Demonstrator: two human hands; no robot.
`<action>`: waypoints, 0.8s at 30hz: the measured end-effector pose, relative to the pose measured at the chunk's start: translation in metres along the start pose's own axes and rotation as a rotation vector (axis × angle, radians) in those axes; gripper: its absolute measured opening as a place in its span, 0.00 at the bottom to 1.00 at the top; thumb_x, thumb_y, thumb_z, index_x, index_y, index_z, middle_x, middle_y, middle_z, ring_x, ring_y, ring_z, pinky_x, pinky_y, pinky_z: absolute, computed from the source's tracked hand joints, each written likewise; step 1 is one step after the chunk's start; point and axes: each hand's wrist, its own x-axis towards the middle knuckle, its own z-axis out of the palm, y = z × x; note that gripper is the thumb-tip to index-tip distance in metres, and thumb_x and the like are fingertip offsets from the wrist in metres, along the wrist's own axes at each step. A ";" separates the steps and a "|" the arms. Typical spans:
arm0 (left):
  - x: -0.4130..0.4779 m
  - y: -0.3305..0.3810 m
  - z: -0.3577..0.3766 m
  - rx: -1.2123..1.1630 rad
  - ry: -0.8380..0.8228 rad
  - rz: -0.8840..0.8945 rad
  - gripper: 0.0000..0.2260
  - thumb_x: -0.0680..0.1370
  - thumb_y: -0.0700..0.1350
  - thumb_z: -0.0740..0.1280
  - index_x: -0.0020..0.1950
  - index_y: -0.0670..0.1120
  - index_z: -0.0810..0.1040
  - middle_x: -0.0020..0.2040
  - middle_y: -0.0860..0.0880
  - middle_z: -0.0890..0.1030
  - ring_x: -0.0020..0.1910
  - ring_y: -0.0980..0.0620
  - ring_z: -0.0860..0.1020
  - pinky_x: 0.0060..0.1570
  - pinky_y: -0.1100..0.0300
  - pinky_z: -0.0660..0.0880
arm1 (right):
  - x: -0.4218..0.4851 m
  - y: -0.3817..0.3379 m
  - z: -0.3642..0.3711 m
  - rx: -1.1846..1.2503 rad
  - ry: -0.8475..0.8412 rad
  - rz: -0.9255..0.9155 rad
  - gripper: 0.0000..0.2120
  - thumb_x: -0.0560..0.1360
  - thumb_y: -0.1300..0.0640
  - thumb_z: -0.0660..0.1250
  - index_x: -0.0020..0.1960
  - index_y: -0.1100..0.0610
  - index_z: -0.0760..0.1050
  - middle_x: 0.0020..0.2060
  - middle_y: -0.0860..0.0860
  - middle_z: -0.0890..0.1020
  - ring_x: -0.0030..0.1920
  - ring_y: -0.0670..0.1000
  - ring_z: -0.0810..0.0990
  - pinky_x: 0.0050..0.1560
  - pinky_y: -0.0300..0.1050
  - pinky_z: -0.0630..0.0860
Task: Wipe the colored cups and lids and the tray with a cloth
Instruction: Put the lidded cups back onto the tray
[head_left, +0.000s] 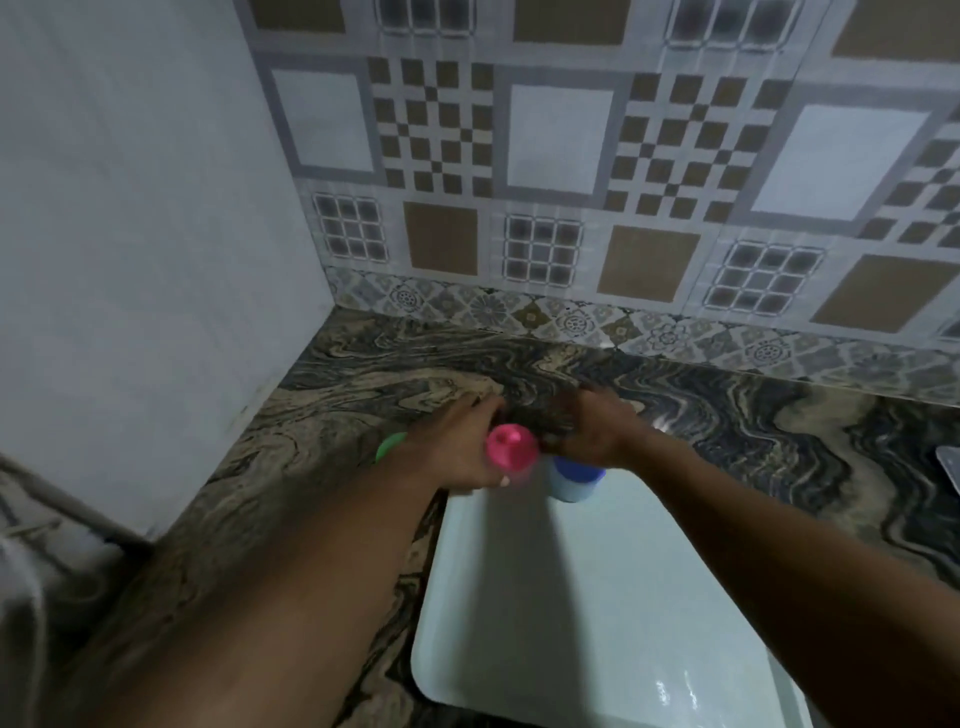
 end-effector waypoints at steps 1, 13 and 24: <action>-0.007 -0.003 -0.009 0.004 0.043 -0.005 0.38 0.65 0.62 0.75 0.71 0.58 0.61 0.69 0.48 0.70 0.65 0.44 0.74 0.56 0.46 0.77 | 0.006 -0.009 -0.008 0.024 0.032 -0.008 0.27 0.69 0.39 0.72 0.65 0.49 0.76 0.61 0.59 0.79 0.61 0.61 0.77 0.60 0.54 0.76; -0.122 -0.065 -0.008 -0.083 0.023 -0.409 0.52 0.52 0.75 0.74 0.71 0.53 0.66 0.69 0.48 0.73 0.64 0.44 0.75 0.61 0.48 0.75 | 0.040 -0.148 0.054 -0.165 -0.136 -0.336 0.37 0.71 0.54 0.72 0.78 0.48 0.63 0.75 0.55 0.69 0.72 0.60 0.69 0.67 0.50 0.72; -0.115 -0.060 -0.014 -0.065 0.136 -0.322 0.26 0.61 0.64 0.74 0.53 0.53 0.76 0.51 0.49 0.81 0.50 0.47 0.80 0.44 0.56 0.77 | 0.020 -0.132 0.013 -0.003 -0.002 -0.322 0.35 0.67 0.55 0.77 0.72 0.52 0.70 0.65 0.58 0.77 0.63 0.59 0.76 0.59 0.50 0.75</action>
